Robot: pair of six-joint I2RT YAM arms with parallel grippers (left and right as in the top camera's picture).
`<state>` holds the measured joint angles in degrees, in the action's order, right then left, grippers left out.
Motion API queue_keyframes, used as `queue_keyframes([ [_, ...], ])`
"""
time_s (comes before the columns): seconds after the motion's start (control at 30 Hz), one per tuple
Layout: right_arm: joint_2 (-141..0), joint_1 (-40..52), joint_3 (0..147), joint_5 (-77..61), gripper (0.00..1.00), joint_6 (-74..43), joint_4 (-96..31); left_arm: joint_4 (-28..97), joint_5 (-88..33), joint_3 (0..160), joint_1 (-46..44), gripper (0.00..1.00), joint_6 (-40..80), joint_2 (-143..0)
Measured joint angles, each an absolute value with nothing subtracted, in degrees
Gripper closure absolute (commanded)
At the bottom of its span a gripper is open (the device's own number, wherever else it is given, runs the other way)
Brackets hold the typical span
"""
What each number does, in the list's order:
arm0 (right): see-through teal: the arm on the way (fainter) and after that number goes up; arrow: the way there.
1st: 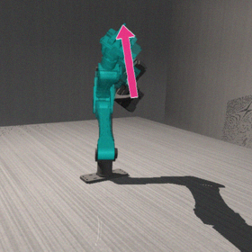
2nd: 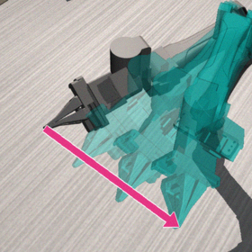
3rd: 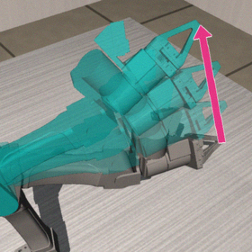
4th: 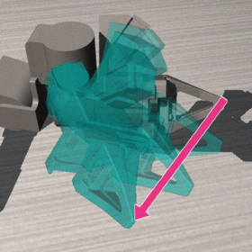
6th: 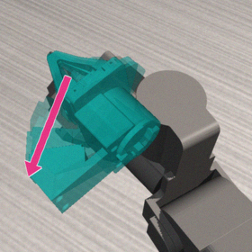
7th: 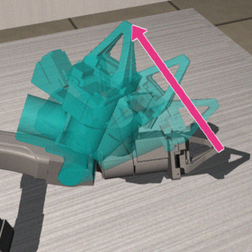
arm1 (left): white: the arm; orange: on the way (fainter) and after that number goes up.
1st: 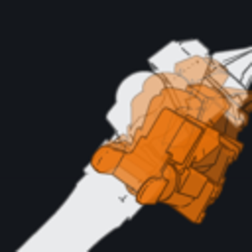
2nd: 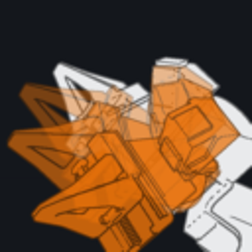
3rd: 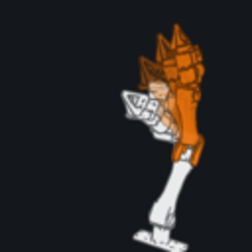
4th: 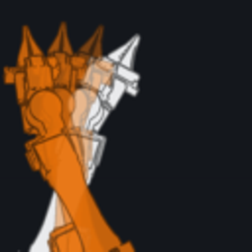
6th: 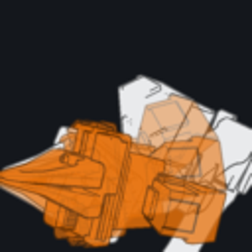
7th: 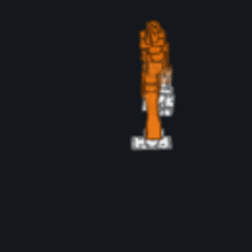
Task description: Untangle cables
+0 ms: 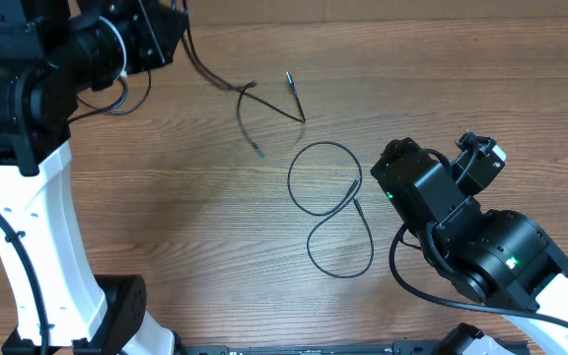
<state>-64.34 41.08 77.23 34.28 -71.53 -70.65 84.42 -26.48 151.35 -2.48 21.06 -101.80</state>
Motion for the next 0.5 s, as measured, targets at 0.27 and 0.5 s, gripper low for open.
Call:
queue_keyframes([
  [0.27,-64.34,41.06,77.23,33.82,0.0,-71.55,-70.24,96.71,-17.8,151.15,3.03,0.96,14.68,-104.79],
  [0.5,-64.34,41.06,77.23,33.41,0.0,-71.57,-70.17,96.75,-11.38,149.47,8.56,0.96,9.8,-108.14],
])
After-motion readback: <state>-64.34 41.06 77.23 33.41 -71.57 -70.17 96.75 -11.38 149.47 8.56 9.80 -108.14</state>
